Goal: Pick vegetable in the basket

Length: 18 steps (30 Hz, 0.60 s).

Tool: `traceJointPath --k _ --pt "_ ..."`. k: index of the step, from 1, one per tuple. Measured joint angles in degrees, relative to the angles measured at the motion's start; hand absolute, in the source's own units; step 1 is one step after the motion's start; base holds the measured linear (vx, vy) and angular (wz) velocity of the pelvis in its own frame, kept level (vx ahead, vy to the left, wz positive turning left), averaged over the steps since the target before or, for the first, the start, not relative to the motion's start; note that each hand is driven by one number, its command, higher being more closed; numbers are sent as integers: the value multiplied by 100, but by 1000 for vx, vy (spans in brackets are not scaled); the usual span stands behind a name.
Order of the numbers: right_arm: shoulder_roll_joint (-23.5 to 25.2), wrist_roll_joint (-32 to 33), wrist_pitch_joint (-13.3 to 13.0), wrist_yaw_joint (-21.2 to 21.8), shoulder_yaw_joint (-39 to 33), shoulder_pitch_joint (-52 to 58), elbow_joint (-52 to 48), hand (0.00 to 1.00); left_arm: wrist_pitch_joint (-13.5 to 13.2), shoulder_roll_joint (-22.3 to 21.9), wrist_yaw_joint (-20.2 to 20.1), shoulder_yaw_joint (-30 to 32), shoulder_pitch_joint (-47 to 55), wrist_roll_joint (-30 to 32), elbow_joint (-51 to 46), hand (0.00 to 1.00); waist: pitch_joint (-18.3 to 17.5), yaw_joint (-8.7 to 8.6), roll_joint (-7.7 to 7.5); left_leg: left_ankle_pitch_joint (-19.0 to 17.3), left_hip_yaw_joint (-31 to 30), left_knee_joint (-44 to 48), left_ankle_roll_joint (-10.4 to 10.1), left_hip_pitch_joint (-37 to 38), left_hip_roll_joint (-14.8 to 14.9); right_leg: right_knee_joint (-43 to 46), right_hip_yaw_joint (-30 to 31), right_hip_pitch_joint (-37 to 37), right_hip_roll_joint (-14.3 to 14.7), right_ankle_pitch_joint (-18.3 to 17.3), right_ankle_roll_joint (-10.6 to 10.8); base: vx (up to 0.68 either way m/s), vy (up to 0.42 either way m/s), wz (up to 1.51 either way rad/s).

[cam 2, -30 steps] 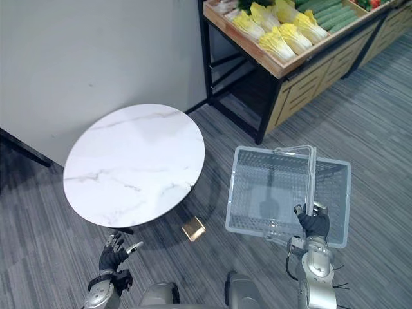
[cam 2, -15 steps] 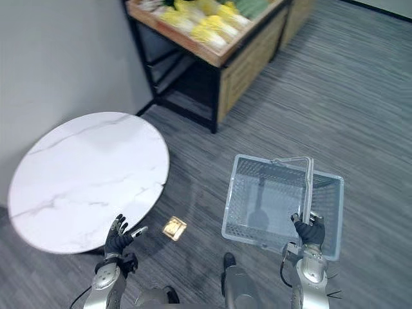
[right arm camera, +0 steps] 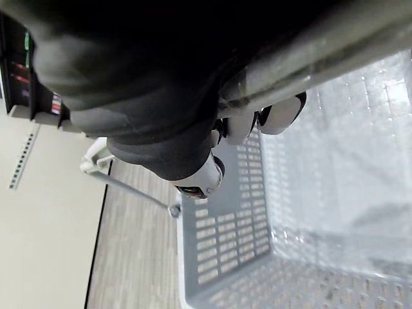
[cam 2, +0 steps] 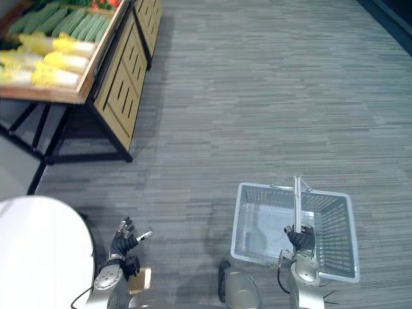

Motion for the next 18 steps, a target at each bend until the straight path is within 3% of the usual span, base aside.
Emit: traceJointPath --k 1,3,4,5,6,8,9,11,12,13,14,16,18 --pt "-27 0 0 1 13 -36 -8 100 0 1 1 10 53 -1 -2 0 4 18 4 0 -10 -312 1 -112 -141 -64 43 112 -40 -33 40 345 158 -41" --pt "-178 -4 0 -3 93 -216 -6 100 -2 1 9 40 225 -32 -34 0 5 51 13 138 -20 -1968 -166 -263 -681 -275 181 416 -213 -195 230 415 248 -23" --pt "-251 -26 -1 -8 138 -274 3 100 -3 1 14 63 289 -33 -52 0 -14 96 62 306 -10 -2783 -385 -244 -834 -351 224 534 -242 -286 338 409 268 -28" --pt "-360 -76 -1 -10 179 -320 10 100 -3 3 21 100 337 -33 -65 0 -49 218 160 730 -13 -3611 -342 -224 -899 -411 291 674 -220 -435 465 579 344 -40" --pt "-367 -112 0 -11 260 -439 123 100 4 16 48 240 369 -33 -54 0 -94 335 95 1154 98 -3572 -27 -119 -990 -495 401 828 -309 -557 492 504 274 -36" --pt "-367 -120 -10 58 351 -489 125 100 -6 2 113 382 352 -33 -122 0 -194 357 -168 832 143 -3224 389 -245 -1235 -541 397 927 -560 -653 562 538 249 -2" --pt "-358 -184 -10 108 355 -537 132 100 -3 -68 111 516 300 -33 -122 0 -198 344 -241 528 158 -2906 671 -276 -1349 -87 406 865 -685 -714 773 570 254 21" --pt "-342 -357 -9 118 352 -537 158 100 2 -85 110 567 285 -33 -116 0 -200 315 -283 134 158 -2702 773 5 -1525 1699 468 346 -869 -568 1697 520 225 21" --pt "-334 -435 -7 126 357 -529 224 100 7 -45 114 557 266 -32 -117 0 -199 297 -283 -4 121 -2708 792 269 -1598 2725 556 5 -887 -388 1738 590 196 24" --pt "-331 -522 -4 133 396 -529 343 100 8 64 122 468 219 -29 -117 0 -190 287 -302 -162 41 -2860 834 701 -1740 3818 442 -335 -952 -346 1672 715 188 42" --pt "-315 -564 2 185 420 -504 404 100 7 180 127 339 154 -27 -113 0 -178 233 -293 -215 -107 -3160 878 1209 -1866 4304 118 -573 -1051 -443 1297 599 119 41" --pt "-298 -595 1 248 516 -506 410 100 -2 261 134 225 52 -29 -112 0 -176 84 -246 -223 -352 -3615 895 1802 -1909 4097 -284 -1011 -995 -670 765 565 58 53" --pt "-244 -602 1 322 508 -512 407 100 -1 310 133 162 -121 -29 -81 0 -161 -34 -226 -223 -664 -3887 895 2298 -1873 3137 -385 -1545 -811 -771 571 592 -21 64"
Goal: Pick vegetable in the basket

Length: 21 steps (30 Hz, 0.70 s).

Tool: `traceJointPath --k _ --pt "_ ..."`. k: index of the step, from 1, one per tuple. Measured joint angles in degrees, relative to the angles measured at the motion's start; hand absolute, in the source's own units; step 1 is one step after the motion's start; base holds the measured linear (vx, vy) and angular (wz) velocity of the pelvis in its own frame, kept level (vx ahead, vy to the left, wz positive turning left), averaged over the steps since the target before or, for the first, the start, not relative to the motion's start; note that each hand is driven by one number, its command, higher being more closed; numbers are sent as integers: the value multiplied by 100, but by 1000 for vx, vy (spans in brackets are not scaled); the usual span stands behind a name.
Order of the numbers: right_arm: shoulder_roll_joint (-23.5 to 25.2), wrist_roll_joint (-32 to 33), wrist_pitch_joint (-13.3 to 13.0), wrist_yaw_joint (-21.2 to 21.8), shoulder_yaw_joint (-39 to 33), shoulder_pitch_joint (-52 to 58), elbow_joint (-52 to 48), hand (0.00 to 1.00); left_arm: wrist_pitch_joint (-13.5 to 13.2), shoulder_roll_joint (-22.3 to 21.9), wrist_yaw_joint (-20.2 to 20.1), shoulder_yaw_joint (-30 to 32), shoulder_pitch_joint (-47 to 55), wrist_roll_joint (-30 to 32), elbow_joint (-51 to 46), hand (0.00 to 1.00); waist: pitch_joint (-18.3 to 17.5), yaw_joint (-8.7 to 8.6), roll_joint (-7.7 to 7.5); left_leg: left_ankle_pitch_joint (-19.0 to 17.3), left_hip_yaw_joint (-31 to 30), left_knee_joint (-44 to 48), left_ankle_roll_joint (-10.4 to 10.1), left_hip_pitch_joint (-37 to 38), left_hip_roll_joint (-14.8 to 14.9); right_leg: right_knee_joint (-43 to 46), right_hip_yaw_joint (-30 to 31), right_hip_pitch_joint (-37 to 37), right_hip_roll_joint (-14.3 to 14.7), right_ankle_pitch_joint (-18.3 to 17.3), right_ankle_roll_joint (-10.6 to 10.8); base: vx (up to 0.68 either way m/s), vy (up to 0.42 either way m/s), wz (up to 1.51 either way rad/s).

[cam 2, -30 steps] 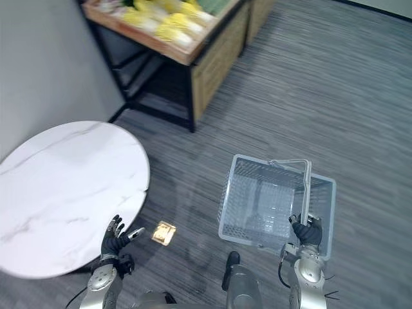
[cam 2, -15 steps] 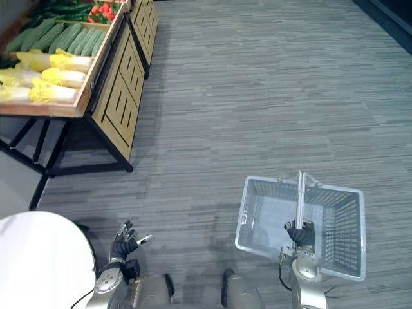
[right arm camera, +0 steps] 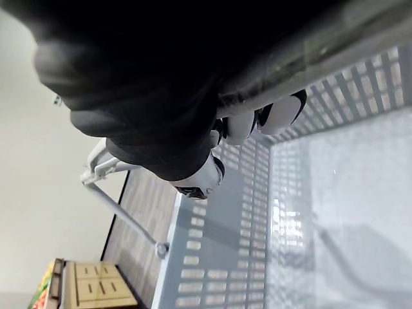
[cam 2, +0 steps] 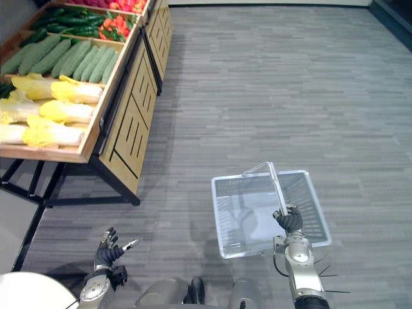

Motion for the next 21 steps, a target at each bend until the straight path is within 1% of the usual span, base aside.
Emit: traceJointPath --k 1,2,3,4,5,6,7,8,9,10,11,12,13,14,15,16,17,18,19,20,21 --pt "-6 2 0 7 -7 -1 -1 100 1 -4 -3 -43 -50 0 18 0 7 -20 12 0 -66 -28 0 118 28 -427 22 -98 58 10 -1 549 -81 76" --pt "-19 3 0 8 -13 -2 -6 100 0 -9 -2 -129 -131 2 41 0 15 -107 17 -14 -259 -32 -26 296 90 -1435 77 -238 158 294 24 557 -112 87" --pt "-21 1 0 8 -19 -2 -17 100 -2 8 -3 -200 -192 4 64 0 13 -158 5 -96 -418 -38 -170 495 145 -2590 250 -259 281 854 68 810 -218 106" --pt "-37 -4 0 7 -27 0 -21 100 -6 49 5 -236 -211 9 65 0 -5 -197 -83 -274 -613 -35 -441 718 150 -3473 423 -228 287 1445 89 707 -229 93" --pt "-37 -6 0 7 -28 23 -25 100 -6 99 14 -242 -177 10 66 0 -31 -203 -190 -444 -747 0 -584 908 123 -3713 541 -240 260 1748 8 616 -243 77" --pt "-56 -6 -1 5 -52 44 -26 100 -1 86 29 -244 -147 11 105 0 -42 -210 -167 -561 -894 52 -618 1026 162 -3462 609 -245 282 2224 12 623 -284 81" --pt "-81 -3 2 3 -159 62 -32 100 3 -39 50 -283 -120 22 149 0 -117 -253 107 -619 -1116 356 -703 1028 435 -2852 447 -311 403 2150 -220 501 -230 65" --pt "-79 -3 2 3 -168 64 -46 100 0 -65 53 -282 -103 24 132 0 -134 -252 157 -601 -1160 488 -730 965 514 -2814 384 -309 427 2097 -241 612 -266 71" --pt "-65 -2 3 3 -179 77 -128 100 -3 -167 89 -254 -59 48 104 0 -169 -246 350 -440 -1238 1219 -984 625 717 -2667 111 -205 537 1825 -419 591 -268 58" --pt "-6 12 26 2 -173 129 -212 100 6 -356 106 -128 -84 46 -35 0 -148 -171 434 288 -1120 2687 -1300 0 980 -2748 -79 146 685 1638 -640 702 -308 57" --pt "16 24 29 -4 -174 153 -246 100 6 -390 107 -111 -73 47 -91 0 -141 -146 442 552 -1067 3020 -1365 -164 1054 -2817 -130 258 709 1608 -669 580 -249 48" --pt "128 56 29 -65 -204 289 -393 100 9 -462 107 -134 -8 47 -348 0 -81 4 455 544 -701 4039 -1386 -652 1503 -3169 -296 818 837 1550 -757 443 -164 47" --pt "284 61 27 -136 -289 460 -596 100 8 -484 115 -165 8 46 -628 0 -36 84 392 397 -322 4504 -1291 -1083 1729 -3506 -451 1355 855 1509 -819 518 -186 58" --pt "311 70 25 -157 -303 528 -696 100 6 -493 137 -163 12 46 -762 0 -23 111 348 299 -139 4537 -1225 -1283 1771 -3660 -528 1570 826 1485 -844 556 -186 65" --pt "314 124 -6 -228 -365 615 -832 100 -2 -493 184 -145 -5 47 -1002 0 -14 164 293 172 209 4349 -1044 -1656 1770 -3875 -661 1873 738 1388 -806 418 -120 61" --pt "292 205 -34 -240 -536 610 -877 100 -11 -502 254 -118 0 75 -1202 0 0 193 277 87 509 3980 -962 -2046 1770 -3975 -770 2073 677 1264 -742 372 -51 58" --pt "287 251 -46 -248 -636 604 -876 100 -9 -506 263 -94 -6 127 -1264 0 0 194 285 73 668 3735 -939 -2198 1772 -3994 -834 2166 644 1193 -702 360 22 58" --pt "287 296 -53 -260 -805 607 -855 100 -7 -515 272 -34 -10 208 -1354 0 -7 190 298 75 1053 3128 -939 -2352 1757 -3988 -979 2360 543 1027 -616 440 82 66" --pt "271 342 -88 -279 -953 622 -768 100 -5 -531 316 25 11 291 -1422 0 -20 181 319 142 1459 2343 -1029 -2346 1705 -3990 -1108 2557 439 860 -481 374 104 66" --pt "246 378 -112 -290 -1027 622 -673 100 -2 -542 354 56 13 326 -1454 0 -42 187 347 233 1655 1915 -1084 -2318 1670 -3983 -1170 2637 396 770 -410 397 149 59" --pt "179 420 -112 -348 -1148 623 -494 100 -2 -583 409 151 62 409 -1598 0 -124 191 472 527 2034 1044 -1075 -2254 1660 -3951 -1277 2788 396 543 -263 451 202 44"
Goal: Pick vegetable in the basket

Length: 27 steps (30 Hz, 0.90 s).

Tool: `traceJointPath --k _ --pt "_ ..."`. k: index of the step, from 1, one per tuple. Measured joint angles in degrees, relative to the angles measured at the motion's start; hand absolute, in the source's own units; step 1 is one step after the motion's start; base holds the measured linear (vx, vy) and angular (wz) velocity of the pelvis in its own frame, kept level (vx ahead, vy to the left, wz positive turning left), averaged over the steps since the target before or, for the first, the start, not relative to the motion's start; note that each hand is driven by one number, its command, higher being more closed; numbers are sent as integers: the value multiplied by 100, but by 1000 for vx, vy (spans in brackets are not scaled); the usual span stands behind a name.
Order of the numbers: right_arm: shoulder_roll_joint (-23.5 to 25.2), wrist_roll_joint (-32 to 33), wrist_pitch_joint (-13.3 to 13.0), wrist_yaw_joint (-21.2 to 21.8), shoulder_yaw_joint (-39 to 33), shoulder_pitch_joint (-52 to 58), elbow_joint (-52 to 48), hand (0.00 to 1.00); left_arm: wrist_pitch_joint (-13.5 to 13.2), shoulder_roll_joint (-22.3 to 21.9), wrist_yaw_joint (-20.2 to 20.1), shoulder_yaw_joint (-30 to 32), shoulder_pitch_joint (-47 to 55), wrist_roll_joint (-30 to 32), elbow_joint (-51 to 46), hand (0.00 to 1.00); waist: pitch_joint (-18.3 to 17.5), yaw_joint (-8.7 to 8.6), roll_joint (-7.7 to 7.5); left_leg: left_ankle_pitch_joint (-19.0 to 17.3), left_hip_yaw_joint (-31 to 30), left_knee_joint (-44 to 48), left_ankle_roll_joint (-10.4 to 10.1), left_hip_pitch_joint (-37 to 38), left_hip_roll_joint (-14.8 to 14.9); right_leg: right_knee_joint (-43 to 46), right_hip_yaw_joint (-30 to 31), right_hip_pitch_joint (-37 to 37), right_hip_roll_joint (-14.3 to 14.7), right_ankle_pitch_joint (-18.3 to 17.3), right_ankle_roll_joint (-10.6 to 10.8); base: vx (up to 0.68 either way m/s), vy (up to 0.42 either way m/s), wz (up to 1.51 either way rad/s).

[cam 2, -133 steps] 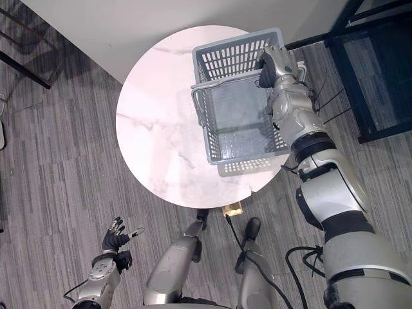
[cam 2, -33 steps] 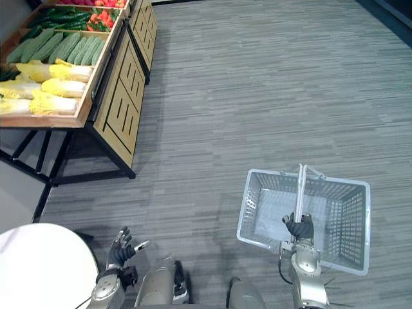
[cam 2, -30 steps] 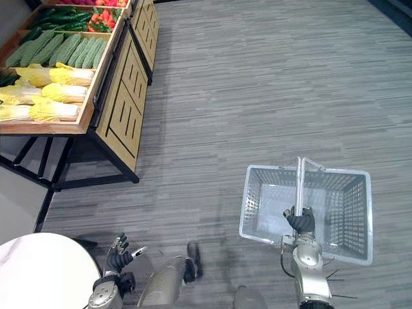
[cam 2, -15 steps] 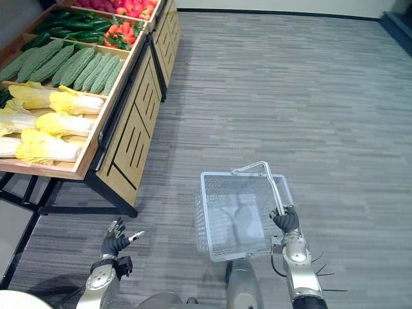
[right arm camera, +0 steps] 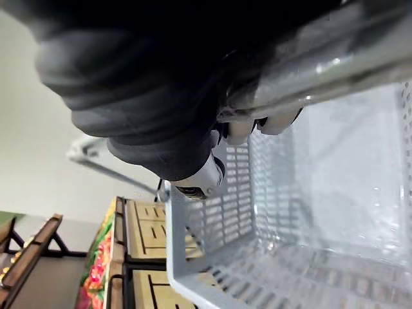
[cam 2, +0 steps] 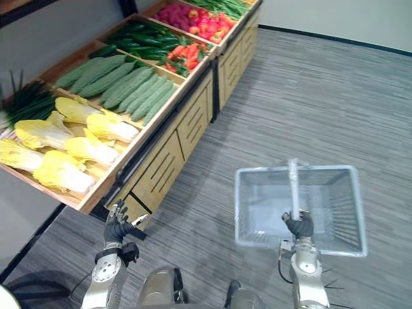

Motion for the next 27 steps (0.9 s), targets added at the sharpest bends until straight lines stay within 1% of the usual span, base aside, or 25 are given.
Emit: traceJointPath --k 1,2,3,4,5,6,7,8,9,10,11,12,13,14,15,16,17,18,19,20,21,22,23,25,27 --pt "5 26 0 -53 -35 -39 246 100 -3 -7 110 138 54 49 -154 0 -66 17 -33 388 192 -83 676 102 -142 90 15 99 -102 -217 154 472 198 38" --pt "6 27 0 -59 -32 -38 341 100 1 -11 160 226 85 52 -248 0 -137 22 -117 317 212 -66 782 109 -281 89 2 139 -236 -263 242 524 183 24" --pt "15 27 -1 -48 -9 -67 449 100 1 -83 239 417 138 104 -540 0 -179 30 -224 112 203 89 1028 52 -441 82 -8 193 -406 -287 345 568 177 27" --pt "37 25 0 -36 -16 -70 568 100 1 -152 327 543 136 242 -761 0 -181 53 -291 -72 184 234 1146 60 -578 252 49 218 -563 -314 394 581 195 31" --pt "41 24 2 -25 -29 -73 676 100 -2 -171 367 565 132 303 -834 0 -172 55 -320 -163 161 247 1159 125 -666 532 76 184 -664 -330 423 679 277 53" --pt "41 18 15 -16 -39 -72 876 100 -1 -159 415 567 66 441 -899 0 -164 30 -362 -291 6 167 1132 322 -879 1459 199 -37 -882 -272 564 428 185 62" --pt "45 4 28 -10 -39 -59 964 100 -1 -155 463 567 35 524 -920 0 -163 -17 -375 -330 -136 86 1129 448 -1006 2083 290 -197 -1005 -129 779 613 214 122" --pt "73 -109 133 23 -27 18 1153 100 0 -114 553 561 -56 697 -946 0 -164 -154 -434 -372 -498 -158 1148 815 -1258 3713 715 -722 -1110 16 1040 385 67 120" --pt "93 -140 144 23 -23 56 1188 100 0 -96 602 550 -66 768 -950 0 -160 -159 -440 -376 -639 -268 1152 975 -1324 4198 844 -899 -1091 -60 918 557 51 134" --pt "147 -163 144 24 -8 149 1191 100 0 -75 670 513 -50 867 -1017 0 -162 -184 -423 -375 -818 -460 1149 1288 -1347 4663 1059 -1235 -961 -187 696 418 -41 86" --pt "204 -163 139 27 18 205 1170 100 -2 -28 760 472 11 979 -1072 0 -162 -164 -420 -372 -996 -622 1145 1566 -1325 4627 1153 -1529 -795 -299 505 400 -56 76" --pt "243 -163 137 25 14 243 1129 100 1 3 800 457 7 1024 -1081 0 -160 -164 -424 -373 -1127 -681 1144 1685 -1307 4522 1203 -1677 -690 -368 383 371 -102 81" --pt "306 -160 118 25 16 344 995 100 2 52 836 372 -9 1109 -1119 0 -161 -179 -429 -373 -1386 -725 1142 1828 -1254 4215 1401 -1956 -466 -483 194 285 -126 83" --pt "337 -155 114 25 17 421 878 100 1 65 829 304 -17 1141 -1158 0 -160 -194 -430 -374 -1505 -714 1141 1868 -1209 3983 1550 -2083 -332 -508 166 404 -263 122" --pt "394 -148 90 25 16 564 669 100 -1 59 829 174 -57 1167 -1187 0 -160 -243 -430 -402 -1764 -603 1089 1883 -1114 3462 1866 -2291 -120 -508 168 325 -255 143" --pt "436 -141 20 26 15 669 540 100 -3 60 819 62 -63 1171 -1203 0 -167 -322 -448 -503 -1894 -424 883 1881 -984 2790 2221 -2341 45 -438 180 380 -314 150" --pt "465 -131 -24 25 14 733 484 100 -3 79 813 29 -56 1172 -1218 0 -193 -332 -511 -590 -1927 -333 711 1877 -959 2323 2365 -2319 86 -222 215 312 -268 148" --pt "595 -95 -92 22 30 924 367 100 -6 189 792 -65 -51 1177 -1375 0 -227 -327 -862 -873 -1940 -164 277 1898 -1057 1515 2625 -2290 -56 835 385 336 -365 103" --pt "582 -90 -86 45 48 877 562 100 7 141 758 -88 -68 1238 -1353 0 -239 -201 -871 -1072 -2051 4 143 1829 -870 1664 2559 -2230 29 489 448 249 -312 71" --pt "590 -85 -84 70 53 874 582 100 28 131 710 -134 -39 1268 -1353 0 -271 -140 -813 -1077 -2051 31 128 1780 -719 1595 2464 -2220 125 503 401 203 -303 35" --pt "588 -42 -97 94 68 869 560 100 31 126 676 -216 -41 1286 -1361 0 -285 -141 -744 -1080 -2061 22 112 1753 -550 1475 2291 -2191 213 498 328 174 -231 26" --pt "564 4 -103 106 3 850 534 100 35 104 599 -258 -75 1331 -1361 0 -294 -136 -692 -993 -2037 -136 -28 1744 -436 1343 2199 -2195 298 549 240 160 -241 24" --pt "542 29 -103 130 17 841 535 100 35 104 566 -262 -84 1354 -1361 0 -292 -131 -674 -951 -2000 -217 -103 1766 -392 1301 2197 -2196 334 567 213 87 -162 3" --pt "564 38 -112 146 27 822 527 100 40 104 564 -266 -100 1400 -1357 0 -316 -131 -622 -906 -1947 -369 -171 1788 -317 1177 2187 -2188 409 624 134 15 -98 -11" --pt "588 80 -110 146 27 835 528 100 58 108 568 -266 -229 1525 -1302 0 -320 -130 -609 -866 -1930 -438 -223 1782 -284 1128 2136 -2185 418 641 119 -19 -60 -3"
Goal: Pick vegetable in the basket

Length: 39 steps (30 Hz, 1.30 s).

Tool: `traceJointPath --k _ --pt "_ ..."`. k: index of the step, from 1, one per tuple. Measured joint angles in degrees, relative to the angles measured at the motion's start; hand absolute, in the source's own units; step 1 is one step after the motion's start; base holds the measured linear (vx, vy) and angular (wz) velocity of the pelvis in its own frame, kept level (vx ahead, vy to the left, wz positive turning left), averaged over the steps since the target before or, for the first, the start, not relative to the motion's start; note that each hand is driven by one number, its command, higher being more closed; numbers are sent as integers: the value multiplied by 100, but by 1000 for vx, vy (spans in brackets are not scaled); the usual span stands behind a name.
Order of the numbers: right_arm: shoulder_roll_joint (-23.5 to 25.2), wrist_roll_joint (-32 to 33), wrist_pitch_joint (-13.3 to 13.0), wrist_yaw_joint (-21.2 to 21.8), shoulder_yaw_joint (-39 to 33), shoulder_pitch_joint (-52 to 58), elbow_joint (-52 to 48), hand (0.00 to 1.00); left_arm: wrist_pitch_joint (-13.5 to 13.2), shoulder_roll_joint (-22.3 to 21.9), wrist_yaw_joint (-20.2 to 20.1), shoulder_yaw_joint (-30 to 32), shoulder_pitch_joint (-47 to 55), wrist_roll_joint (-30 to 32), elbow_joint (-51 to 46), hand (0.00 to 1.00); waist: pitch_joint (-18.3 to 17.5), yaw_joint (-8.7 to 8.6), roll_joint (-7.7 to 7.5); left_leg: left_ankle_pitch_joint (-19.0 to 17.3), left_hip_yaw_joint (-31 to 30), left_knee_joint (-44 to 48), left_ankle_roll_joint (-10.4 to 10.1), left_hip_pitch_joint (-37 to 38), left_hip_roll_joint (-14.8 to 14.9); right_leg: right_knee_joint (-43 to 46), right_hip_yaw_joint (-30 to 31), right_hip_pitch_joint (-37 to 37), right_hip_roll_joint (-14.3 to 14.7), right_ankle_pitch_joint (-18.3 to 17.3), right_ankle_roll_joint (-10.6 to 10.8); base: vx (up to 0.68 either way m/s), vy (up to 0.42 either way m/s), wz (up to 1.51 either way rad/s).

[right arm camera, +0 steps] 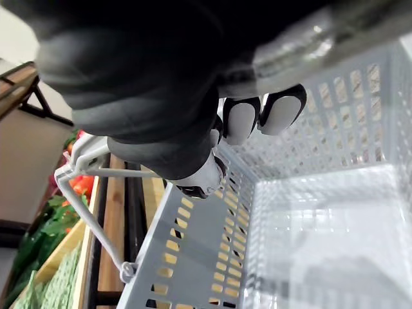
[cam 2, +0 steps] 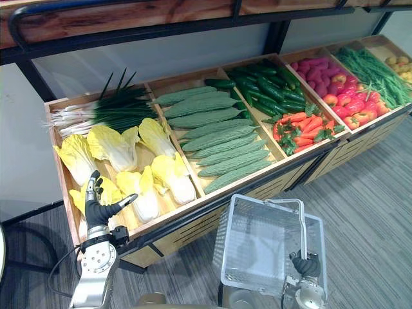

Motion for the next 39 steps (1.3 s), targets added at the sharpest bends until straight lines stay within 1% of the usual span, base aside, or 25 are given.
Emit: traceJointPath --k 1,4,5,6,8,10,14,16,17,20,22,23,25,27,30,32,34,37,39 --pt "-1 1 2 1 0 16 0 100 14 9 5 3 -149 103 155 0 -3 2 5 20 8 -42 1 -24 2 -47 -4 8 -4 20 1 -46 -18 1" --pt "1 8 1 -2 -1 148 0 100 303 26 117 -3 -563 573 713 0 -12 -13 3 256 36 -380 13 -81 -63 -383 -3 -6 -52 236 35 -15 -2 0" --pt "2 8 1 -2 -1 163 0 100 339 27 147 -2 -605 622 788 0 -11 -16 1 307 45 -445 12 -80 -79 -435 3 -13 -59 271 33 0 0 0" --pt "2 8 0 -1 -1 191 0 100 450 51 217 -2 -727 796 960 0 -11 -23 1 420 105 -565 -14 -76 -93 -564 9 -14 -70 351 24 0 0 0" --pt "2 8 0 -1 1 206 0 100 511 82 297 2 -882 989 1168 0 -10 -28 -1 528 142 -684 -24 -82 -99 -693 8 -15 -67 433 6 0 0 0" --pt "1 8 -6 1 20 200 -1 100 666 114 400 4 -1047 1226 1425 0 -4 -31 -13 650 191 -824 -50 -80 -102 -807 6 -25 -49 513 -23 -23 -34 -1" --pt "-20 8 -22 2 152 174 -1 100 790 173 407 -1 -1245 1375 1939 0 12 -43 -48 777 261 -989 -99 -106 -86 -960 0 -94 -3 639 -77 -51 -43 -4" --pt "-20 9 -34 4 206 114 -3 100 821 247 407 -4 -1389 1388 2254 0 50 -42 -106 829 297 -1013 -112 -197 -88 -990 34 -202 10 710 -101 -70 -41 -10" --pt "-18 9 -35 10 233 52 -3 100 827 371 424 -20 -1563 1439 2522 0 105 -36 -172 846 335 -1009 -121 -259 -86 -1025 74 -274 27 772 -109 -107 -42 -10" --pt "-35 19 -40 11 232 -22 -111 100 833 665 495 -54 -2122 1497 3143 0 286 -53 -278 849 363 -984 -121 -427 -66 -1262 98 -281 41 929 -109 -126 -30 -8" --pt "-56 74 -55 12 233 -42 -201 100 827 789 513 -64 -2389 1532 3447 0 379 -53 -320 849 379 -956 -120 -510 -73 -1321 118 -337 39 1002 -108 -79 -10 -5" --pt "-89 122 -55 13 233 -39 -305 100 804 859 527 -72 -2563 1618 3592 100 432 -50 -338 851 401 -917 -121 -611 -81 -1351 137 -420 37 1054 -113 -45 -13 -8" --pt "-186 133 -56 42 251 -67 -379 100 791 897 575 -123 -2798 1712 3785 100 528 -43 -321 867 428 -888 -125 -642 -89 -1388 173 -476 28 1131 -61 -16 -3 -7" --pt "-294 206 -56 97 323 -86 -464 100 796 948 645 -102 -2997 1855 3972 100 619 -36 -293 857 448 -807 -119 -731 -64 -1393 192 -495 34 1171 -111 -44 7 -6" --pt "-304 223 -93 103 364 -88 -651 100 798 1145 646 -55 -3252 1887 4071 100 672 -26 -303 862 448 -782 -123 -823 -62 -1479 199 -588 32 1217 -117 -12 -4 -1" --pt "-320 235 -138 102 364 -91 -762 100 802 1314 644 -33 -3478 1878 4233 100 740 -32 -313 863 454 -724 -126 -847 -57 -1494 213 -587 33 1262 -81 -10 -7 -3" --pt "-360 259 -177 96 362 -88 -777 100 797 1401 635 -34 -3610 1861 4324 100 774 -41 -346 860 466 -722 -120 -849 -72 -1510 228 -587 19 1271 -69 0 0 0" --pt "-393 275 -184 84 348 -96 -786 100 751 1399 631 -45 -3589 1804 4178 100 823 -36 -347 855 466 -735 -111 -851 -101 -1561 228 -566 -15 1289 -43 7 11 1" --pt "-392 272 -184 83 346 -127 -786 100 717 1397 625 -60 -3411 1651 3827 100 868 -45 -354 852 463 -785 -103 -837 -139 -1575 230 -562 -44 1303 -37 38 38 2"
